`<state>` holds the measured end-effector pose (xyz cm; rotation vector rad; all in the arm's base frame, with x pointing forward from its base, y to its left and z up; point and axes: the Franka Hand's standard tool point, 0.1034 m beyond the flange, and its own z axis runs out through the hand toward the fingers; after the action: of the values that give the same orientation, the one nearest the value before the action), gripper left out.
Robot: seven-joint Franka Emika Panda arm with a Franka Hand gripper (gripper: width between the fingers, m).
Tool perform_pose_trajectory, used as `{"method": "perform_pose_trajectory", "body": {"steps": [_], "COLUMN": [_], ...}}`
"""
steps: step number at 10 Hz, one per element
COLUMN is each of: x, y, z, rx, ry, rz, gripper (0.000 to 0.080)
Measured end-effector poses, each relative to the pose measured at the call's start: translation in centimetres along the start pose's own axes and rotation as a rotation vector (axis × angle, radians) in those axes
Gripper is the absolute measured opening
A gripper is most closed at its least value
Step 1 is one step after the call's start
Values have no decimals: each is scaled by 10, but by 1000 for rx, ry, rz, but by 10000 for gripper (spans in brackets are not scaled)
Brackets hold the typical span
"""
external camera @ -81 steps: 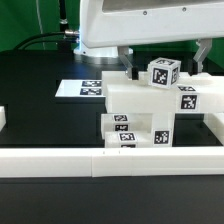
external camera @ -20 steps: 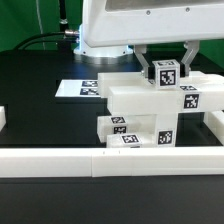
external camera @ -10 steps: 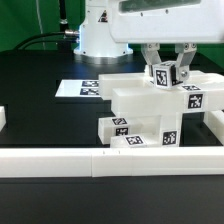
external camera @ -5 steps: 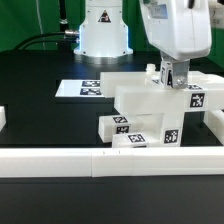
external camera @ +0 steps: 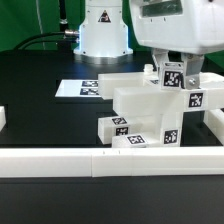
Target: Assemble chair
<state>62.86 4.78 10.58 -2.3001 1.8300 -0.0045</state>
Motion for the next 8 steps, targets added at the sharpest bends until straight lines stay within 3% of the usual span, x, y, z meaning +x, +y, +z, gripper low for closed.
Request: {"method": "perform_pose_trajectory", "body": {"steps": [2, 4, 5, 7, 8], "x": [0, 1, -1, -2, 0], "y": [0, 2, -4, -10, -10], "z": [0, -5, -10, -16, -15], "rx": [-1, -56, -60, -115, -108], "ry": [0, -23, -34, -38, -32], "rz": [-109, -399, -485, -796, -851], "gripper": [647, 649, 649, 649, 649]}}
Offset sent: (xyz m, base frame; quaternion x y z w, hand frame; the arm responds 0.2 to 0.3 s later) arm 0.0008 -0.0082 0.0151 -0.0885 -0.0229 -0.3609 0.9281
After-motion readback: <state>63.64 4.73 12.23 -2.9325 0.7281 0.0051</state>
